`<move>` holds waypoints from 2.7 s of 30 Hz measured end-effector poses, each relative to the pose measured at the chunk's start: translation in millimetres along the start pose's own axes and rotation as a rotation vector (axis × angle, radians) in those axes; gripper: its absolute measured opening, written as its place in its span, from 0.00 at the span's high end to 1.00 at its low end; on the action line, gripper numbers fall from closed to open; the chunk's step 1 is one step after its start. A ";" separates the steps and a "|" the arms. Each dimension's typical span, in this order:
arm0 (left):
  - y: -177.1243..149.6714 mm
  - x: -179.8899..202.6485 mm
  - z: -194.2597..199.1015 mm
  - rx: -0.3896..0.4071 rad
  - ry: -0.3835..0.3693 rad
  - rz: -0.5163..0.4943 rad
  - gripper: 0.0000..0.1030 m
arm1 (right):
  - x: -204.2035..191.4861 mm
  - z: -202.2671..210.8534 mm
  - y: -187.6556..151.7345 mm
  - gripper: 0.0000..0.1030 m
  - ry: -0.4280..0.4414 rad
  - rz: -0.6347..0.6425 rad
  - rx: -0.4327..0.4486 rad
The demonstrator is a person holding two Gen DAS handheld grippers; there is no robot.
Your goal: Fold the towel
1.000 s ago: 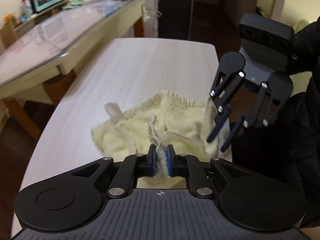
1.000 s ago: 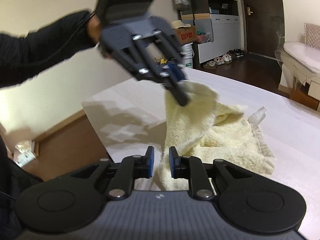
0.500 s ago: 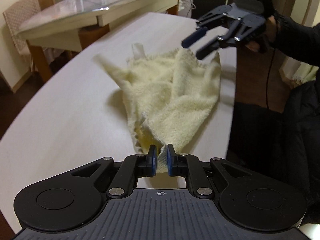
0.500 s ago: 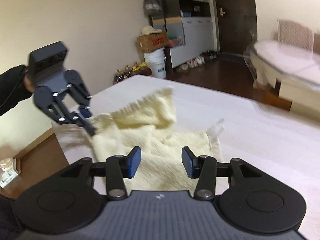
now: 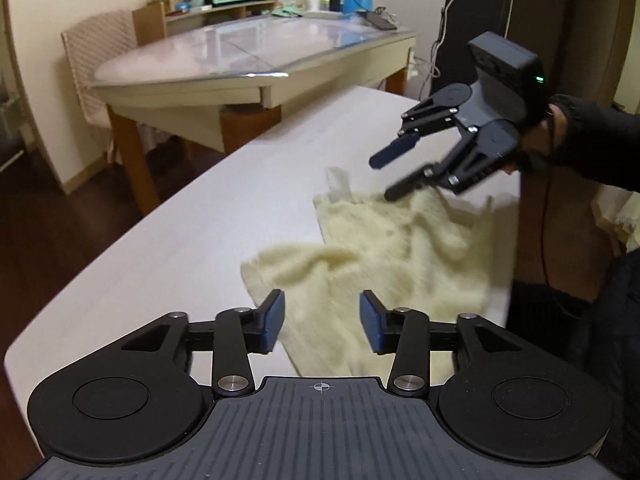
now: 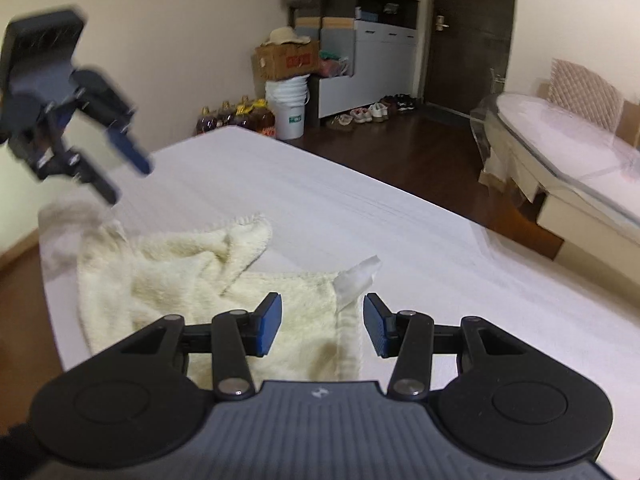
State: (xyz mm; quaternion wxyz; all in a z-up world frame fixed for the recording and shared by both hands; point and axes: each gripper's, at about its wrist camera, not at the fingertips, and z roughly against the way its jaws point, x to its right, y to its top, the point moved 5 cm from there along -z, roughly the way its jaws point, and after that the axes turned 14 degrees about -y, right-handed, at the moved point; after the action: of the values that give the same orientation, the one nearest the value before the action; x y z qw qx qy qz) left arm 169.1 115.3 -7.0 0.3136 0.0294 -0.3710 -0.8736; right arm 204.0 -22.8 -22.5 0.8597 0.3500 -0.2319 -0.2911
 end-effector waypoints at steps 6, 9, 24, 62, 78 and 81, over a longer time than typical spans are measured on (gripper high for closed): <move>14.6 -26.8 -53.4 -0.096 0.026 -0.061 0.54 | -5.9 -16.9 0.6 0.53 0.008 0.069 -0.034; 12.6 -35.8 -66.9 -0.122 0.018 -0.076 0.55 | -5.5 -25.5 0.8 0.53 -0.002 0.066 -0.036; -18.2 -55.5 -50.9 -0.152 0.202 -0.038 0.50 | -4.5 -39.3 -15.6 0.48 -0.265 0.195 -0.046; -20.9 -83.3 -35.1 -0.026 0.546 0.162 0.36 | 32.0 -57.3 -19.6 0.37 -0.364 0.052 -0.020; -47.6 31.1 9.8 0.029 0.132 0.096 0.32 | -19.7 85.7 -90.9 0.47 0.168 -0.070 -0.042; -50.8 38.6 6.5 0.016 0.105 0.079 0.32 | -23.9 86.1 -103.6 0.49 0.153 -0.052 -0.060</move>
State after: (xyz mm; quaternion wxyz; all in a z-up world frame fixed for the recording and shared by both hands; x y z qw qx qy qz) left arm 109.6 124.2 -29.2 0.3663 0.0628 -0.3619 -0.8549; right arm 99.8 -107.8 -47.8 0.8771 0.3512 -0.1474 -0.2925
